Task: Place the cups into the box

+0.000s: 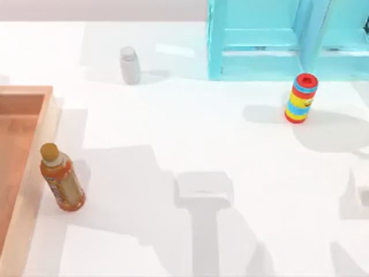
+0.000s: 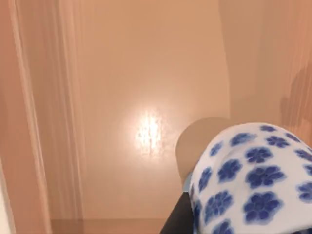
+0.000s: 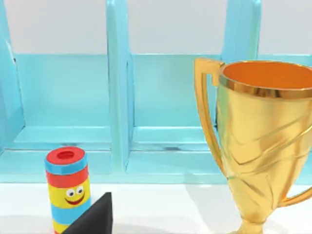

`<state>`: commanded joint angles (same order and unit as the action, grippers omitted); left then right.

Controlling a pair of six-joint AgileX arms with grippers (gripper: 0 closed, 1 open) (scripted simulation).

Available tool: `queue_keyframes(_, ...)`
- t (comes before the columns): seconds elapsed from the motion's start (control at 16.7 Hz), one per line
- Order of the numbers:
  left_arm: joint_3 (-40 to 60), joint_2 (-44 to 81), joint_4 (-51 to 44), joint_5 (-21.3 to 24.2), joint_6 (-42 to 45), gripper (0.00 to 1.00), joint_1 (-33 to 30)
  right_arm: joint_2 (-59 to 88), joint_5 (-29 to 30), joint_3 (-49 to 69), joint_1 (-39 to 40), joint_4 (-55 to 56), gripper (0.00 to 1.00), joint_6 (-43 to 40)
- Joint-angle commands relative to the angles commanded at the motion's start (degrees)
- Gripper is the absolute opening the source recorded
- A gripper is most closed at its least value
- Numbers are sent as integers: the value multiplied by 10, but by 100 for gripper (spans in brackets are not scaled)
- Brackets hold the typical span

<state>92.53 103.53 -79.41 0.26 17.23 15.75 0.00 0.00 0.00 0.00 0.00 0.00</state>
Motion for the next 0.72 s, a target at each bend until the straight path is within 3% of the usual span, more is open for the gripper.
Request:
queue_keyframes(0.36, -113, 2, 115, 1, 2, 0, 3, 0, 0, 0, 0, 0, 100, 0)
queue_keyframes(0.66, -120, 3, 122, 1, 2, 0, 3, 0, 0, 0, 0, 0, 100, 0)
queue_keyframes(0.72, -120, 3, 122, 1, 2, 8, 3, 0, 0, 0, 0, 0, 100, 0)
